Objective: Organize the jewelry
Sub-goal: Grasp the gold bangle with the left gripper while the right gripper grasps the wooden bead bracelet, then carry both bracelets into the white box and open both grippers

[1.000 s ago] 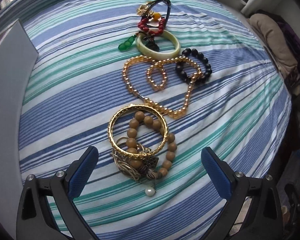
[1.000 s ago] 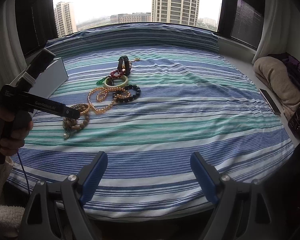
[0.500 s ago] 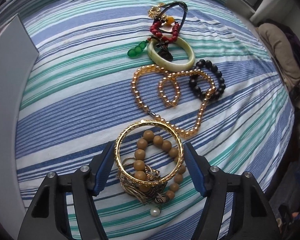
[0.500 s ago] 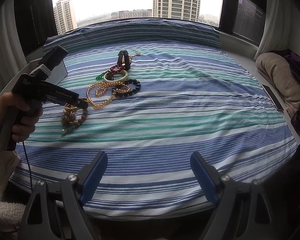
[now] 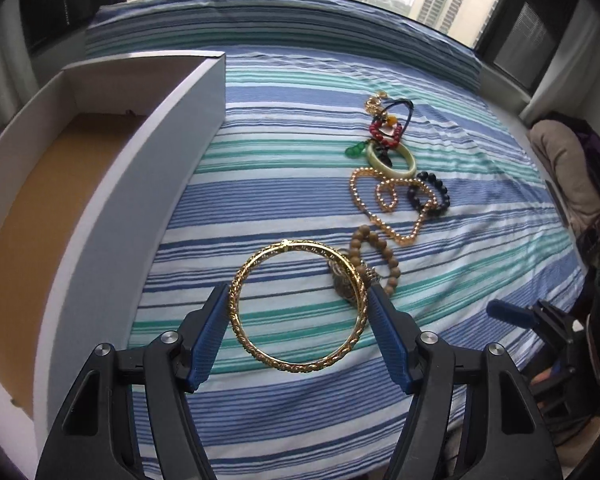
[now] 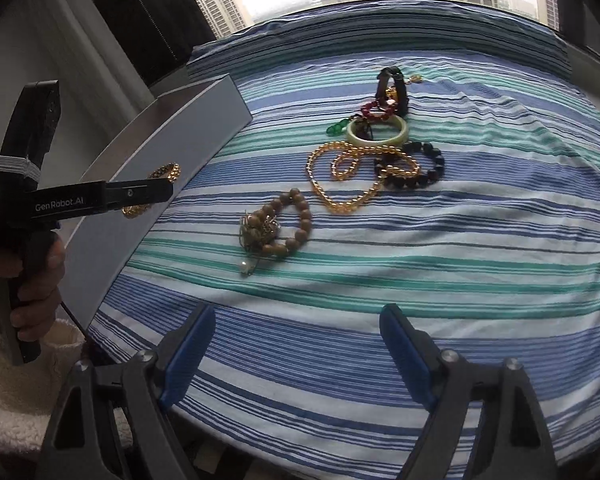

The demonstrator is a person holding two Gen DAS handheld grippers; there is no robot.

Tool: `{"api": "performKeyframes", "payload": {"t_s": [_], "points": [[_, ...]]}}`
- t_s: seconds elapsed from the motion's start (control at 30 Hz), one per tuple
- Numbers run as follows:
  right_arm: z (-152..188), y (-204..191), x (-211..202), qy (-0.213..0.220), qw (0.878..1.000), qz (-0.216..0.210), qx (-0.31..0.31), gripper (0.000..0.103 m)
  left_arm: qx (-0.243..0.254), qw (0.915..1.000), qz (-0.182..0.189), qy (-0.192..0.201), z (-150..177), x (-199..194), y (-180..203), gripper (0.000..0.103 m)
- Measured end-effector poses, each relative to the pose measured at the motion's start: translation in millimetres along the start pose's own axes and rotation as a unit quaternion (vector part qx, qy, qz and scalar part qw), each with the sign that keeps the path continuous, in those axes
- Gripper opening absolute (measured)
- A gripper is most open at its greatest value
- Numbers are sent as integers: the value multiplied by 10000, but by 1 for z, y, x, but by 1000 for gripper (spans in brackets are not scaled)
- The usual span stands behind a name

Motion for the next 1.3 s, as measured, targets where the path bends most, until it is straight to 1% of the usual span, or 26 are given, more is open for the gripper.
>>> {"api": "performKeyframes", "payload": {"t_s": [0.03,0.07,0.1,0.13,0.17,0.2,0.23,0.27,0.37,0.43,0.63,0.67,0.7,0.8,0.9,1.03,1.1,1.17,1.23,1.3], "points": [[-1,-12,10,-35,9997,-185,-164,84,-57,10000,-28,5,7,-6,-5,70],[-4,-23,19,-60,9989,-383,-275,80,-107,9999,-62,3,13,-10,-9,70],[-5,-31,28,-88,9980,-510,-361,66,-139,9999,-89,0,19,-14,-12,70],[-7,-36,37,-138,9973,-572,-431,57,-159,9998,-106,-5,25,-18,-16,70],[-9,-39,48,-193,9966,-619,-506,54,-179,9998,-126,-7,30,-20,-18,70],[-11,-41,56,-245,9961,-619,-587,48,-195,9997,-142,-4,34,-23,-20,70],[-13,-41,63,-283,9957,-570,-667,44,-210,9997,-147,4,38,-25,-23,70],[-15,-41,68,-305,9956,-505,-728,43,-238,9996,-140,9,40,-26,-24,70],[-19,-38,81,-414,9936,-361,-983,34,-370,9993,-69,19,48,-33,-32,70],[-19,-36,92,-533,9913,-199,-1186,21,-406,9991,-71,25,51,-33,-35,70],[-21,-33,106,-646,9869,6,-1476,21,-432,9990,-60,2,58,-34,-38,70],[-22,-31,105,-668,9879,-8,-1399,20,-425,9991,-72,6,59,-34,-38,70],[-24,-30,106,-668,9894,-23,-1288,13,-417,9991,-78,15,59,-36,-37,70],[-36,-23,90,-504,9946,-169,-886,13,-410,9991,-69,72,58,-42,-36,70],[-52,-14,73,-363,9972,-269,-591,13,-451,9988,-56,157,54,-49,-36,70],[-75,-3,50,-163,9988,-338,-312,13,-569,9976,2,398,41,-70,-38,70],[-89,-9,39,-37,9986,-391,-351,13,-629,9964,-21,565,31,-87,-43,70],[-103,-23,28,75,9978,-493,-428,13,-673,9947,-102,771,21,-106,-53,70],[-116,-44,17,185,9963,-661,-516,13,-724,9920,-305,989,12,-126,-70,70],[-128,-71,7,263,9939,-913,-567,13,-816,9880,-583,1176,7,-143,-91,70]]}}
Point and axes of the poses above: each gripper's, at about its wrist camera, not at the fingertips, and x roughly the way its jaws point, y to its right, z to its underside, the point moved 7 cm from there along x, roughly the way its jaws point, and after that the axes turned 12 degrees about y, right-handed, at the moved point
